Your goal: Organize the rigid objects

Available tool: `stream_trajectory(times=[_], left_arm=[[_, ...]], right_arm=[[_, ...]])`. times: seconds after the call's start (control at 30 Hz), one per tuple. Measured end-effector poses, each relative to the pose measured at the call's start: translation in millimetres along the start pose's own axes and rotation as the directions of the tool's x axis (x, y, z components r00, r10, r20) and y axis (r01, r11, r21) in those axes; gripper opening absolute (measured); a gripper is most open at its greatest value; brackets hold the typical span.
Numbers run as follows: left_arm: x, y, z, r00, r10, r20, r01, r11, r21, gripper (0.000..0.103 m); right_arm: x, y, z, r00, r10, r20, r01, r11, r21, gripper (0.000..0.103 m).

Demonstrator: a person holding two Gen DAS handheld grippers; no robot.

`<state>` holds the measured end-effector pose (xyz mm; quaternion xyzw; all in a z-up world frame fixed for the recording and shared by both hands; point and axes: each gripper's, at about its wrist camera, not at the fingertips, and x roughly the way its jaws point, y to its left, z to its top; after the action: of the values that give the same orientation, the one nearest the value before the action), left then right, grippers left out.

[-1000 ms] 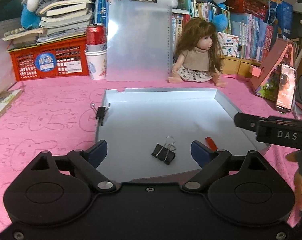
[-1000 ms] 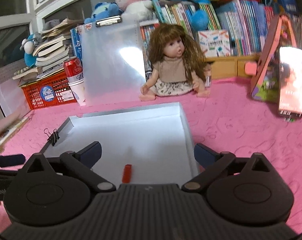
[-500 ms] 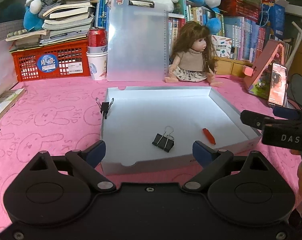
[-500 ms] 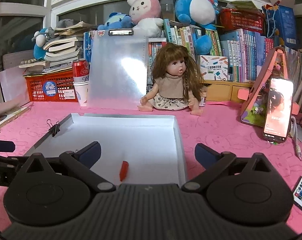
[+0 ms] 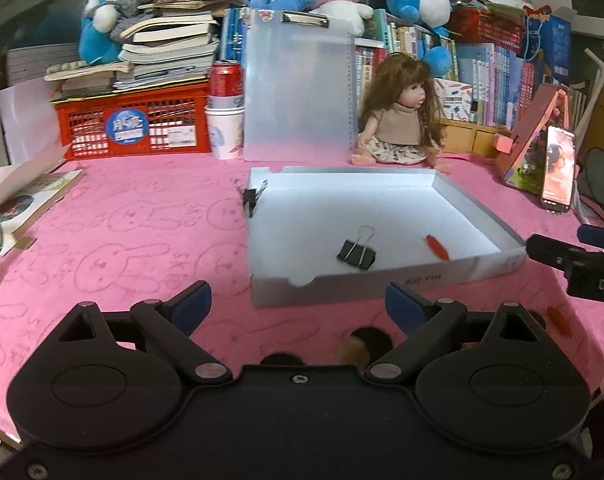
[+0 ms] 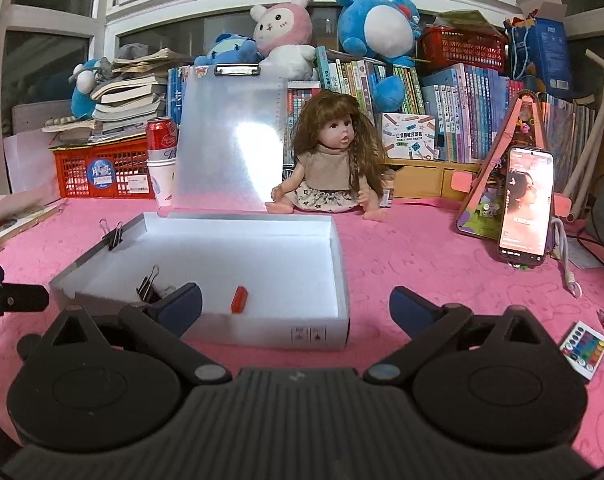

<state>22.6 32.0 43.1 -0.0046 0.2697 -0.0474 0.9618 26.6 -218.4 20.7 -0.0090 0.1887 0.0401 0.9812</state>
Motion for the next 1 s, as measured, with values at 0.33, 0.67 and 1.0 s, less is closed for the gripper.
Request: stream_trajectory(times=[0.33, 0.67, 1.0], left_arm=[[-10.6, 7.2, -29.7, 0.999, 0.038, -0.004, -0.038, 0.999, 0.003, 0.069], [-6.3, 6.8, -41.7, 0.998, 0.033, -0.047, -0.032, 0.999, 0.017, 0.051], [5.1, 3.6, -48.0, 0.997, 0.043, -0.066, -0.042, 0.999, 0.017, 0.049]], right_arm=[[-14.7, 3.6, -30.7, 0.999, 0.018, -0.041, -0.020, 0.999, -0.037, 0.094], [-25.8, -2.4, -47.1, 0.997, 0.023, -0.070, -0.025, 0.999, -0.030, 0.060], [-28.0, 9.1, -60.3, 0.993, 0.051, -0.109, -0.061, 0.994, -0.089, 0.042]])
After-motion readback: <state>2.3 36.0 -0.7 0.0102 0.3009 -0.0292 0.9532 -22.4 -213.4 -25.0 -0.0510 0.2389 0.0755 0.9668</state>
